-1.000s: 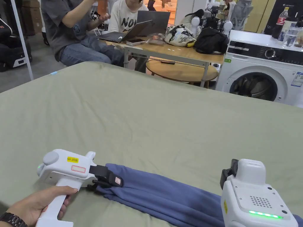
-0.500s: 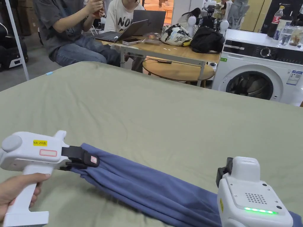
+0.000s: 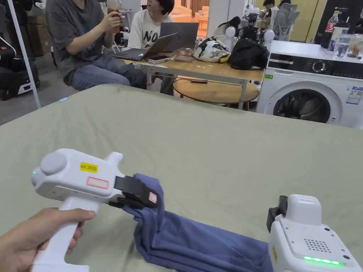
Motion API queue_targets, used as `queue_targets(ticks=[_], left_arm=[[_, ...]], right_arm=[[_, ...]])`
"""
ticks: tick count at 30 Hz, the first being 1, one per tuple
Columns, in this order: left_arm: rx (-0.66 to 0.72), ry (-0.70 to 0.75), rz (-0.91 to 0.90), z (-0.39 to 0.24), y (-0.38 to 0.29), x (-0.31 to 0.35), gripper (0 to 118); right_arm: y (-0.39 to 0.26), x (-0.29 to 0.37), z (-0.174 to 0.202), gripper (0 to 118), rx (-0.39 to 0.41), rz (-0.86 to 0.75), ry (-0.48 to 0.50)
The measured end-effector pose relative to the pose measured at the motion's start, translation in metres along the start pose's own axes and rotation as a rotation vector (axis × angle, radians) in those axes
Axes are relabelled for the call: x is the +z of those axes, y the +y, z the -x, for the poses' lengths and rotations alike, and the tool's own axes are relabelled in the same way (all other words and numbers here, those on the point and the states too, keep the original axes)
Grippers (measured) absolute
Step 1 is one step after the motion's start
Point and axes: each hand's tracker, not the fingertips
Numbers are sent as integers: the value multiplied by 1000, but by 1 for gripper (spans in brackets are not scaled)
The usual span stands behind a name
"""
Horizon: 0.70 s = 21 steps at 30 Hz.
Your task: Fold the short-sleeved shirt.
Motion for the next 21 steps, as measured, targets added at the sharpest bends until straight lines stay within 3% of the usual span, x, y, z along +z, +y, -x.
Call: queue_targets(ticks=[5, 10, 12, 15, 19, 21], left_arm=[[-12, 39, 116, -21, -3, -84, 3], [-20, 214, 273, -10, -14, -166, 5], [27, 241, 294, -6, -21, -183, 26], [39, 170, 256, -13, -26, -179, 56], [-10, 130, 243, -29, -25, -154, 57], [-2, 72, 216, -31, -23, -137, 46]], right_arm=[[-3, 5, -12, 0, -7, 7, -24], [-8, 8, -26, 0, -4, 21, -53], [-10, 8, -31, 0, -4, 27, -63], [-10, 10, -37, 0, -7, 34, -75], [-10, 12, -40, 0, -13, 37, -80], [-10, 12, -41, 0, -14, 38, -77]])
